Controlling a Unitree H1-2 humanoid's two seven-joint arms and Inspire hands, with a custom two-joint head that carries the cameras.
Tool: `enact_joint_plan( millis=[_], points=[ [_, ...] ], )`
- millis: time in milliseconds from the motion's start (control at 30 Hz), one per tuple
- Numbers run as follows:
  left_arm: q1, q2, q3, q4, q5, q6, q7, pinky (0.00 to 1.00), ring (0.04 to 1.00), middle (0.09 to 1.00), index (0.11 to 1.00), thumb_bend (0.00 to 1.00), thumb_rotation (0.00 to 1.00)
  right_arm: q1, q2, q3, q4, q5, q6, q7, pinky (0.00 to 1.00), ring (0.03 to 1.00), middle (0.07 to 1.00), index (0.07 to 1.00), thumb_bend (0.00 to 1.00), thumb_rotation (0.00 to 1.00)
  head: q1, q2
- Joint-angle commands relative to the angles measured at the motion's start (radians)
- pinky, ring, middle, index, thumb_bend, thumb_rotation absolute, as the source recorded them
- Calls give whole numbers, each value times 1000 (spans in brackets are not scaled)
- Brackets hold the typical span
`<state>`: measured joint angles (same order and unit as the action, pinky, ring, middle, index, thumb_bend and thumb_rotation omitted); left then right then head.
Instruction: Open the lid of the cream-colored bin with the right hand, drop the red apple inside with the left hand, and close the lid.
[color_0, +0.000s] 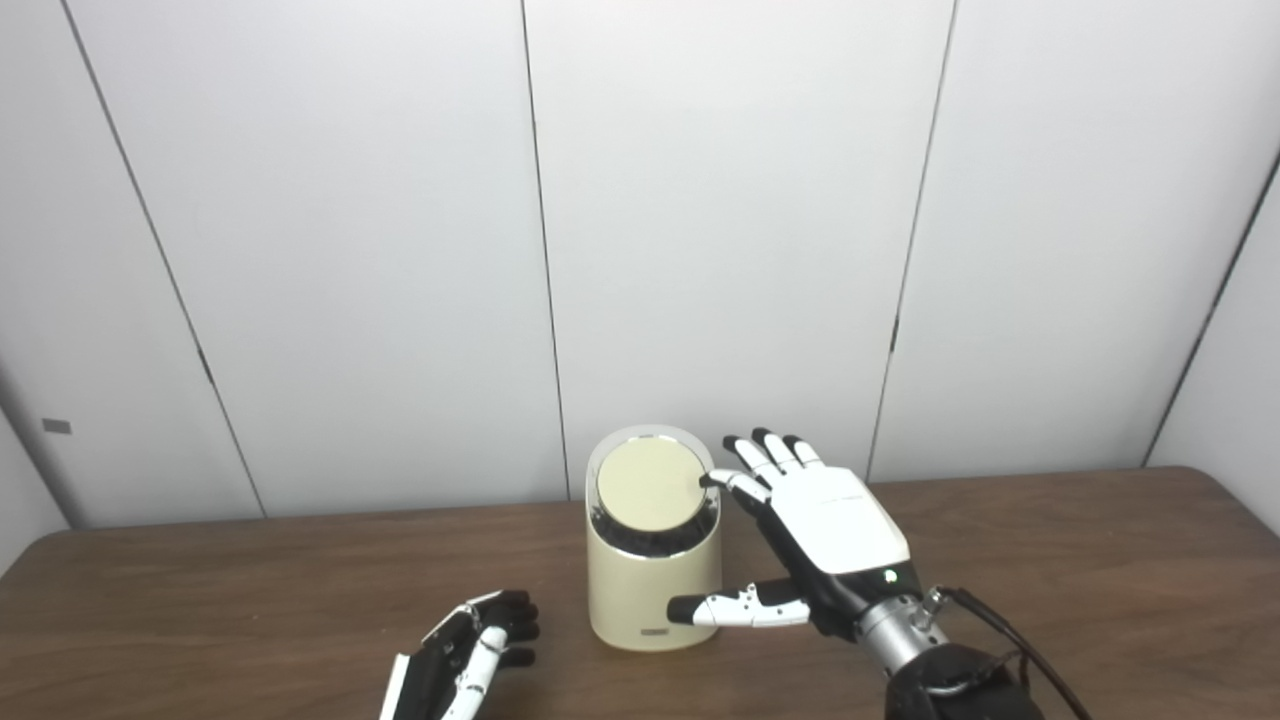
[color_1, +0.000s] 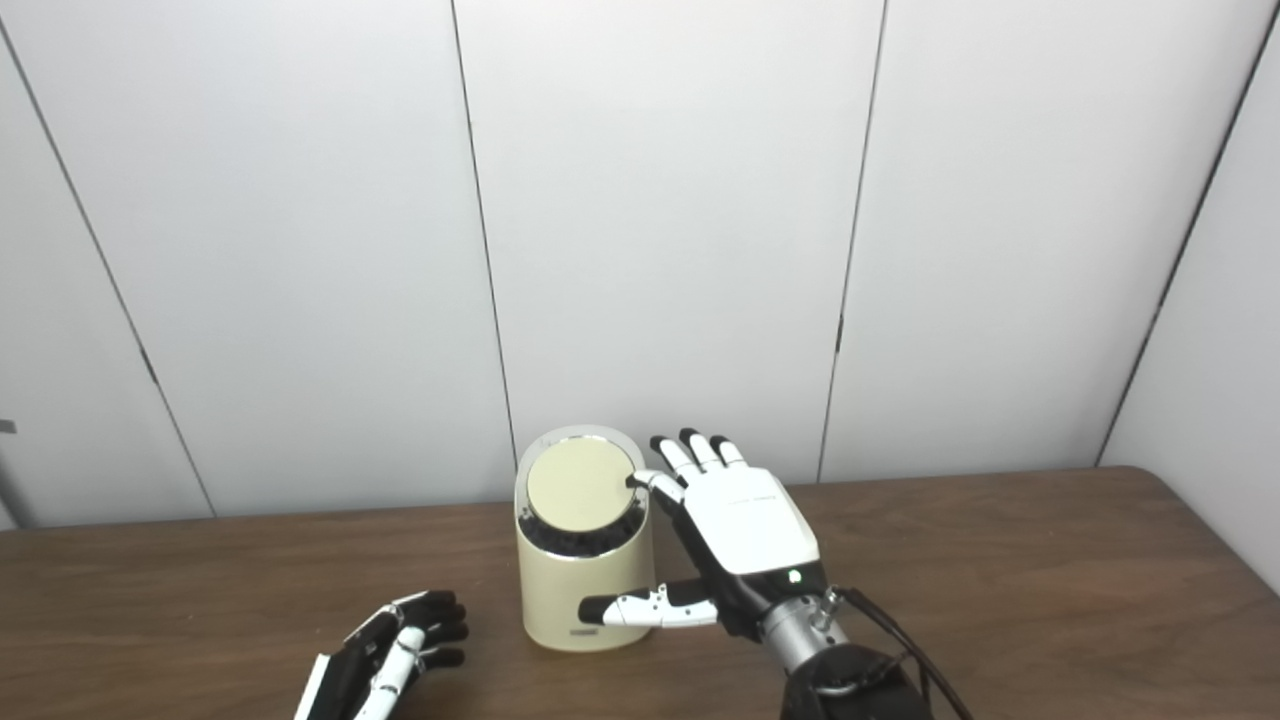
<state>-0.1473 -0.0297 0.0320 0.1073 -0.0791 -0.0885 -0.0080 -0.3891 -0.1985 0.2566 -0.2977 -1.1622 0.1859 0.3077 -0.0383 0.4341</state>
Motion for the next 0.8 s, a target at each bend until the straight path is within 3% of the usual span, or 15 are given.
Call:
enact_joint_plan(
  millis=[0, 233, 367, 533, 567, 633, 767],
  points=[
    [-13, 4, 1, 2, -6, -10, -6, 634, 677, 679, 663, 382, 526, -26, -1, -18, -34, 12, -13, -46, 1000, 1000, 972, 905, 779, 927, -1, 1],
    [-11, 6, 3, 3, -10, -9, -10, 634, 682, 681, 665, 392, 524, -1, -10, -48, 20, 61, -33, -149, 982, 1000, 979, 996, 788, 925, 0, -1],
    [-12, 7, 3, 6, -3, -14, -4, 651, 690, 678, 660, 384, 522, 48, -1, -87, 76, 170, -103, -296, 945, 990, 984, 1000, 761, 887, 0, -4],
    [-11, -3, 18, 7, 9, -34, 27, 679, 682, 657, 635, 353, 403, 117, 23, -138, 184, 326, -215, -470, 795, 907, 955, 974, 564, 802, -2, -3],
    [-11, -3, 19, 5, 14, -28, 31, 670, 675, 652, 628, 329, 368, 136, 28, -143, 195, 340, -229, -500, 790, 895, 925, 928, 529, 750, -3, -4],
    [-9, -1, 19, 1, 19, -17, 36, 652, 670, 649, 624, 268, 288, 163, 39, -151, 216, 366, -259, -559, 746, 842, 837, 806, 476, 553, -4, -2],
    [-5, 4, 18, -9, 24, -11, 45, 655, 676, 655, 637, 237, 238, 218, 58, -163, 280, 449, -353, -657, 629, 755, 753, 711, 383, 329, -5, -1]
  ],
)
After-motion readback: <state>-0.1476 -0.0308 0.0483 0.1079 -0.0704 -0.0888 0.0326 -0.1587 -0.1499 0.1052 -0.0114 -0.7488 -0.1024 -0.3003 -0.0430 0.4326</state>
